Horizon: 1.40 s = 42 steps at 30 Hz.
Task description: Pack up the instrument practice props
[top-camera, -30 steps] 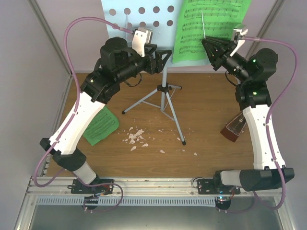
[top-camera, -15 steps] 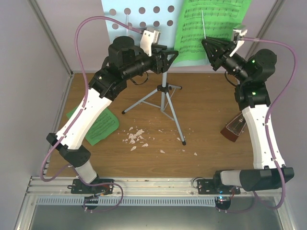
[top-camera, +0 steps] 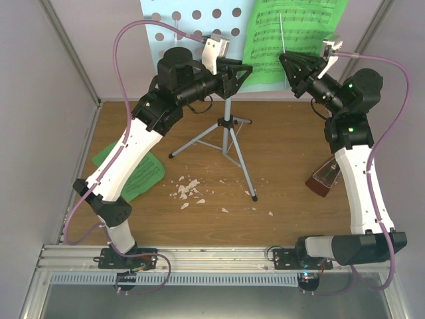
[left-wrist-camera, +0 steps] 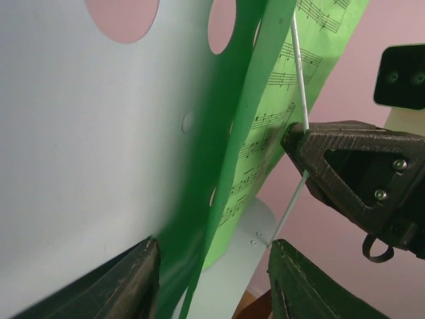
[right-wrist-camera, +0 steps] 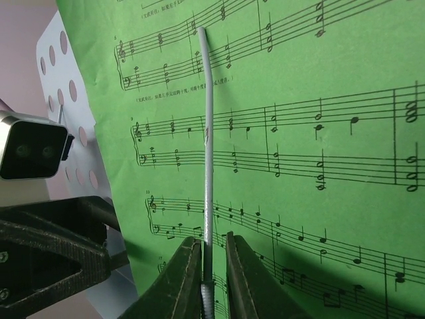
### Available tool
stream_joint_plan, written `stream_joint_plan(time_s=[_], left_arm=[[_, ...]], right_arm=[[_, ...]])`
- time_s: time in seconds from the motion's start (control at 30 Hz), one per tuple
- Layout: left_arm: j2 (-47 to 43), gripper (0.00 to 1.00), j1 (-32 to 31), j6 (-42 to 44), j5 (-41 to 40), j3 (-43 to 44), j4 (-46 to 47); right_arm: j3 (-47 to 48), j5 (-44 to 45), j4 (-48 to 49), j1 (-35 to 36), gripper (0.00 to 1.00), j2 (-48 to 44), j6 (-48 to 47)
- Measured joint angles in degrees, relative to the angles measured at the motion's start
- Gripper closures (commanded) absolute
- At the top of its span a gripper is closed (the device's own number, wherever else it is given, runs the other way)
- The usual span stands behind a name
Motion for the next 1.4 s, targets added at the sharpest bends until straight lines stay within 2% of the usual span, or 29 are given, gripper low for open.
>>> stream_joint_plan(time_s=[0.13, 0.27, 0.33, 0.4, 0.47, 0.67, 1.13, 1.3, 1.4], left_arm=[[0.83, 0.58, 0.02, 0.04, 0.92, 0.61, 1.07], [2.49, 0.68, 0.02, 0.09, 1.6, 2.71, 1.57], [2.99, 0.78, 0.02, 0.11, 1.9, 3.02, 1.86], [3.21, 0.9, 0.07, 0.22, 2.05, 3.02, 1.86], [3.3, 0.96, 0.17, 0.33, 2.08, 3.02, 1.86], [3.3, 1.0, 0.22, 0.22, 1.9, 3.02, 1.86], [3.28, 1.0, 0.24, 0.2, 1.46, 2.95, 1.84], [0.37, 1.0, 0.98, -0.48, 1.73, -1.22, 1.79], [-4.31, 1.0, 2.6, -1.79, 2.64, -7.21, 1.73]], right_arm=[[-0.04, 0.0, 0.07, 0.0, 0.87, 0.0, 0.13], [-0.13, 0.0, 0.22, 0.0, 0.87, 0.0, 0.15], [-0.22, 0.0, 0.39, 0.0, 0.89, 0.0, 0.15], [-0.24, 0.0, 0.44, 0.0, 0.97, 0.0, 0.15], [-0.33, -0.2, 0.87, 0.02, 1.0, 0.0, 0.15], [-4.28, -0.68, 6.16, 0.0, 0.99, -1.2, -0.52], [-8.9, -0.59, 13.84, 0.02, 0.99, -2.6, -2.54], [-9.01, -0.15, 14.1, 0.02, 0.99, -2.6, -2.51], [-9.05, 0.39, 14.1, 0.02, 1.0, -2.6, -2.51]])
